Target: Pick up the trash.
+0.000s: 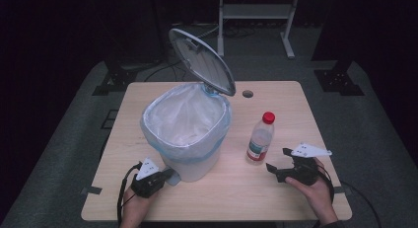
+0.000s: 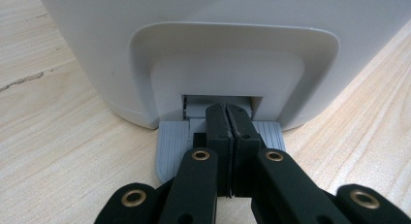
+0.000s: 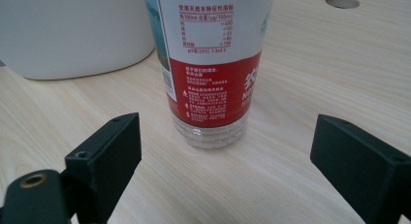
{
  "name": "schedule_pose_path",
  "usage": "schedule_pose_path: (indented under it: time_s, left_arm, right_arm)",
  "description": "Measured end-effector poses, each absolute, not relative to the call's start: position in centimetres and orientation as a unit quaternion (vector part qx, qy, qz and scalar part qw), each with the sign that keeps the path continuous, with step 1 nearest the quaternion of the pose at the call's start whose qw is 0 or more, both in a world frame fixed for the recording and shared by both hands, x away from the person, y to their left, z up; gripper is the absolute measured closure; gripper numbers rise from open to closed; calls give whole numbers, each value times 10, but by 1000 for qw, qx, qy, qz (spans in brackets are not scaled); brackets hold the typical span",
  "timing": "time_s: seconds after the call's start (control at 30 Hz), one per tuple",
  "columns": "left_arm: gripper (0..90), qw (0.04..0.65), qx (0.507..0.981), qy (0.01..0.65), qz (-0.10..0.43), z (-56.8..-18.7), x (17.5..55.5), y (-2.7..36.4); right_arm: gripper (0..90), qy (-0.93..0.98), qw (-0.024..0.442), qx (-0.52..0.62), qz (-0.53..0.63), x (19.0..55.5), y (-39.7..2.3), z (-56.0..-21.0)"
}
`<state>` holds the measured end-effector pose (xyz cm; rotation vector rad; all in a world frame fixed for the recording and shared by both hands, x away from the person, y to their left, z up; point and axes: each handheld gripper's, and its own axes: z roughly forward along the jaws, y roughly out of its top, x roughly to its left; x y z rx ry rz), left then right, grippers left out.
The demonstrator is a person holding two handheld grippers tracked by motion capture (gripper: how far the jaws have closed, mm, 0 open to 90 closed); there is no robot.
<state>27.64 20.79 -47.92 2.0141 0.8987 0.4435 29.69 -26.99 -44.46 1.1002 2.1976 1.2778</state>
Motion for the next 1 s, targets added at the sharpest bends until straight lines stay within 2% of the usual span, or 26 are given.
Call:
schedule_pose_path:
  time_s: [0.3, 0.37, 0.43, 1.0]
  left_arm:
    - [890, 431, 808, 360, 178, -479, 276, 208]
    - [890, 431, 808, 360, 178, -479, 276, 208]
    - [890, 431, 808, 361, 178, -479, 276, 208]
    - [890, 431, 808, 360, 178, -479, 276, 208]
  right_arm:
    - [97, 778, 178, 388, 460, 304, -266, -447]
    - [158, 776, 179, 387, 464, 305, -265, -447]
    - [157, 776, 189, 383, 464, 305, -264, -447]
    - [159, 781, 171, 373, 470, 320, -251, -448]
